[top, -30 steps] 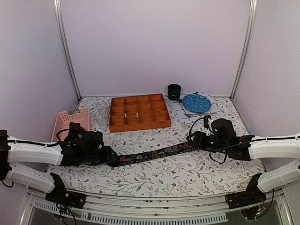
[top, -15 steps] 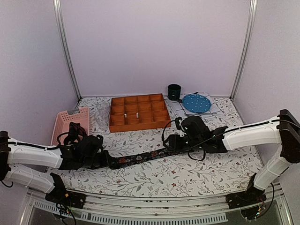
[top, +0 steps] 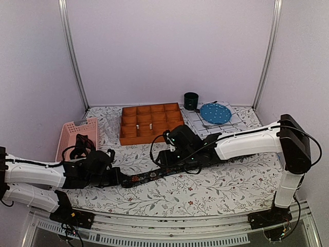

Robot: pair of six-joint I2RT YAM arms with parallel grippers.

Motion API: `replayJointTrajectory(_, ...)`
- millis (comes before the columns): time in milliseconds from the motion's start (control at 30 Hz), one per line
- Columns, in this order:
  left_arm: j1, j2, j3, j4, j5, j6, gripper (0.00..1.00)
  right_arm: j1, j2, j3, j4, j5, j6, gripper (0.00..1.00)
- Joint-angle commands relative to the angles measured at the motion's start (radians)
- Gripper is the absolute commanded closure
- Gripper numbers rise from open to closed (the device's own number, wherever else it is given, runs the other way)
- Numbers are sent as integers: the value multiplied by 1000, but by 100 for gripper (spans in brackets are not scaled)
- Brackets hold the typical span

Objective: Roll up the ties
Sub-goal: Adjust the tie at the center of the board.

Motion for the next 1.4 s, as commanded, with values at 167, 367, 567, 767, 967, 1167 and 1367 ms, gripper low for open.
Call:
replayJointTrajectory(167, -40, 53, -23, -43, 38, -7, 83, 9, 91, -14, -71, 31, 3, 44)
replayJointTrajectory(367, -78, 2, -32, -69, 21, -24, 72, 15, 96, -27, -60, 23, 3, 44)
replayJointTrajectory(567, -93, -11, -42, -106, 6, -42, 72, 29, 115, -2, -90, 50, -10, 44)
replayJointTrajectory(767, -150, -57, -17, -212, -66, -90, 57, 31, 39, -44, -87, 84, -1, 44)
replayJointTrajectory(967, -174, -166, 45, -314, -111, -67, 22, 32, -42, -46, -122, 134, -10, 38)
replayJointTrajectory(1167, -179, -215, 111, -308, -80, -17, 37, 32, -97, -46, -125, 135, -11, 38)
replayJointTrajectory(1367, -181, -111, 139, -139, 2, 35, 89, 26, -130, -57, -122, 156, -4, 39)
